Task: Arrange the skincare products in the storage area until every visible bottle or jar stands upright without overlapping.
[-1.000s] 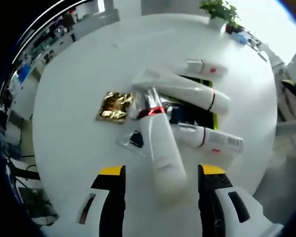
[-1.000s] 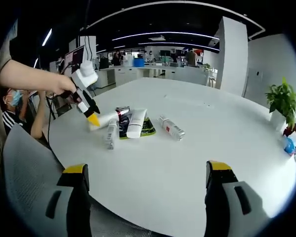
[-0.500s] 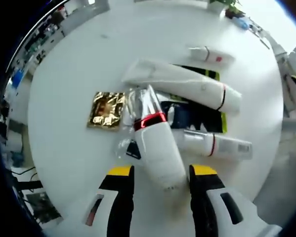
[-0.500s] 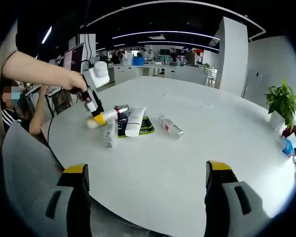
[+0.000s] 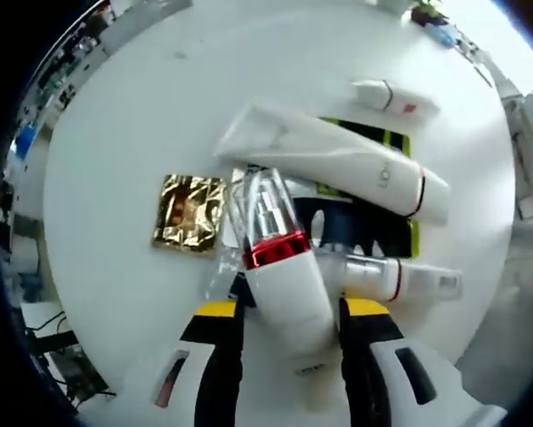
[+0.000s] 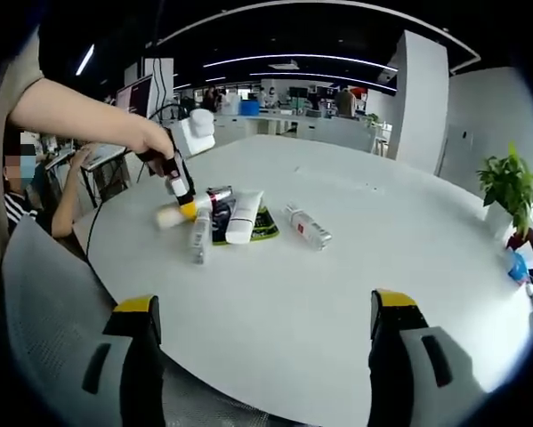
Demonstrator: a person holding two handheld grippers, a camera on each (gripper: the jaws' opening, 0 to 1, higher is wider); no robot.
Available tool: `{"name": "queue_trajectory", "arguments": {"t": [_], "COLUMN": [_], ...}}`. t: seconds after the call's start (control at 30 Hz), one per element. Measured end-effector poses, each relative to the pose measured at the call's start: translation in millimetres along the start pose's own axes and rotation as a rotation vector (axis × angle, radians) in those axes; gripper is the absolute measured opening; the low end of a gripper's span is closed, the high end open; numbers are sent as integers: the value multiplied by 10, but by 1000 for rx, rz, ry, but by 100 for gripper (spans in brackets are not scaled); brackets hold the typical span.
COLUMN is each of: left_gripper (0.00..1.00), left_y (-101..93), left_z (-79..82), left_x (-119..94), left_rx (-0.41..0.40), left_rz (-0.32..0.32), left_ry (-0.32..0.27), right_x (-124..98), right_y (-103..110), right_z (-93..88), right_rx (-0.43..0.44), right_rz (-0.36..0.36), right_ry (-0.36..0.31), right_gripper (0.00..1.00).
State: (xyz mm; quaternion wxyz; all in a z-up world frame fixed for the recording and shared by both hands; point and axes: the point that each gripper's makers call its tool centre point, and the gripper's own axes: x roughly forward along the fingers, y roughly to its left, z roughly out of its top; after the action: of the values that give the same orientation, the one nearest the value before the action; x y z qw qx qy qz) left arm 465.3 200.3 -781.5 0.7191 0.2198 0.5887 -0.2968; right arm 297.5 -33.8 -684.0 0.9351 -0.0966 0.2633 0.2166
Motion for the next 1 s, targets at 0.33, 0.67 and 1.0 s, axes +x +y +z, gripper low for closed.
{"name": "queue_trajectory", "arguments": {"t": [0.33, 0.67, 1.0], "left_gripper": [31, 27, 25], "left_y": [52, 64, 74], "left_z": [-16, -22, -14], "left_x": [18, 29, 25], "left_rx": [5, -59, -92], "left_rz": [56, 57, 70], "left_ry": [36, 6, -53], "right_x": [1, 16, 6], "right_y": [6, 52, 48], "right_z": [-6, -20, -7], "right_rx": [-15, -31, -26], "right_rz": [-1, 19, 18], "right_ry": [5, 15, 7], "right_gripper": [97, 96, 95]}}
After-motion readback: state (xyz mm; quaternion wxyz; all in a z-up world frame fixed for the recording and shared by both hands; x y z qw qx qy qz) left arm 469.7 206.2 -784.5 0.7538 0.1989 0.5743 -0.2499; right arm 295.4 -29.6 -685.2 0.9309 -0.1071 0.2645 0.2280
